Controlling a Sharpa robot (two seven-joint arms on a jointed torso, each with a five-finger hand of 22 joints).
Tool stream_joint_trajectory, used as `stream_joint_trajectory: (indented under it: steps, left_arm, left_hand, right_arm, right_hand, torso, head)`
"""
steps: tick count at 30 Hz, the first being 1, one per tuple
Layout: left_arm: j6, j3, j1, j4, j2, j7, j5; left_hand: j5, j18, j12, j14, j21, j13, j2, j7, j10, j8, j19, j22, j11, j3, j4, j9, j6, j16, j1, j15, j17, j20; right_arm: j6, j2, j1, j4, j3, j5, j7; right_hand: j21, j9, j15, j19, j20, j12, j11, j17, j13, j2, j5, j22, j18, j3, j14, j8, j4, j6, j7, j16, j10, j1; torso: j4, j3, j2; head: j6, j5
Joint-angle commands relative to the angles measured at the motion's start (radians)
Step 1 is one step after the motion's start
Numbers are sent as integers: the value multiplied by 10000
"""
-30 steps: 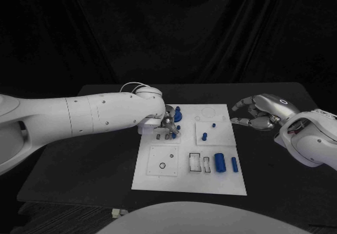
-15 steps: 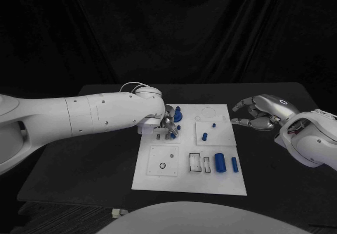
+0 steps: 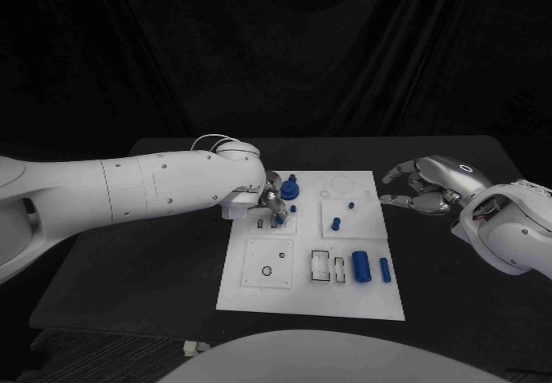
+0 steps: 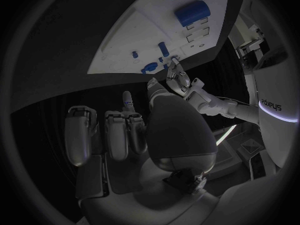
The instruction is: Assemble the parts on the task board
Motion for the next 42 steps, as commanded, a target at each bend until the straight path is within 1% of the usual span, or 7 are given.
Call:
stream_joint_trajectory:
  steps: [1, 18, 25, 31, 38, 39, 42]
  left_arm:
    - [-272, 9, -16, 58, -53, 67, -4]
    - [-451, 9, -15, 228, -387, -318, -3]
    - [-614, 9, -15, 268, -478, -416, -3]
    - [-734, 9, -15, 363, -556, -466, -3]
    - [-962, 8, -16, 414, -611, -622, 879]
    - [-1026, 8, -16, 458, -628, -610, 788]
    - [-1077, 7, -16, 519, -665, -580, 702]
  left_hand:
    - [70, -52, 34, 1074, -48, 2633, -13, -54, 1063, -31, 46, 1487, -57, 422, -324, 52, 91, 26, -117, -68, 2635, -65]
    - [86, -66, 34, 1074, -35, 2633, -165, -157, 1063, 50, 133, 1552, -155, 859, -296, 317, 378, 26, -666, -158, 2635, -140]
    - [75, -81, 34, 1074, -11, 2633, -248, -222, 1063, 112, 202, 1599, -220, 984, -293, 455, 527, 26, -858, -217, 2635, -191]
    - [84, -88, 34, 1074, 1, 2633, -284, -241, 1063, 117, 235, 1620, -243, 1029, -295, 503, 551, 26, -931, -243, 2635, -216]
    - [113, -82, 34, 1074, -19, 2633, -286, -265, 1063, 102, 230, 1604, -272, 1136, -301, 567, 563, 26, -991, -277, 2635, -252]
    - [210, -93, 34, 1074, -2, 2633, -329, -263, 1063, 52, 268, 1634, -278, 1283, -462, 601, 493, 26, -906, -293, 2635, -273]
    - [8, -90, 34, 1074, -23, 2633, -341, -239, 1063, 29, 260, 1622, -266, 1279, -326, 655, 535, 26, -1081, -286, 2635, -279]
  right_arm:
    - [104, -7, -25, -4, 6, -21, -213]
    - [229, -44, -57, 5, 5, -21, -274]
    - [249, -68, -77, 14, 5, -21, -283]
    - [264, -101, -86, 32, 5, -21, -295]
    - [271, -127, -92, 40, 5, -21, -305]
    - [271, -127, -95, 38, 5, -21, -303]
    - [277, -128, -100, 34, 5, -21, -305]
  right_hand:
    - [-34, -18, 45, 436, 35, 26, 71, 2635, 2634, 84, 42, 2265, 120, -24, 1067, 64, -35, 64, -9, 26, 1040, 48]
    - [-41, -23, 47, 433, 37, 26, 73, 2635, 2634, 98, 45, 2263, 122, -24, 1067, 64, -34, 68, -8, 26, 1040, 54]
    - [-47, -25, 48, 429, 37, 26, 73, 2635, 2634, 102, 47, 2261, 124, -23, 1067, 64, -33, 69, -8, 26, 1040, 55]
    - [-41, -28, 49, 433, 39, 26, 74, 2635, 2634, 109, 54, 2263, 122, -23, 1067, 63, -33, 69, -7, 26, 1040, 59]
    - [-41, -28, 49, 433, 39, 26, 74, 2635, 2634, 109, 54, 2263, 122, -23, 1067, 63, -33, 69, -7, 26, 1040, 59]
    - [-41, -28, 49, 433, 39, 26, 74, 2635, 2634, 109, 54, 2263, 122, -23, 1067, 63, -33, 69, -7, 26, 1040, 59]
    - [-47, -31, 49, 430, 40, 26, 74, 2635, 2634, 114, 59, 2261, 124, -23, 1067, 61, -34, 70, -6, 26, 1040, 63]
  torso:
    - [2, 3, -2]
    - [5, 5, -2]
    - [14, 0, 3]
    - [0, -3, 8]
    - [12, 6, -3]
    - [5, -3, -3]
    - [-10, -7, -3]
  head:
    - [2, 14]
    - [2, 93]
    - [2, 84]
    - [2, 113]
    - [2, 107]
    - [2, 114]
    - [2, 130]
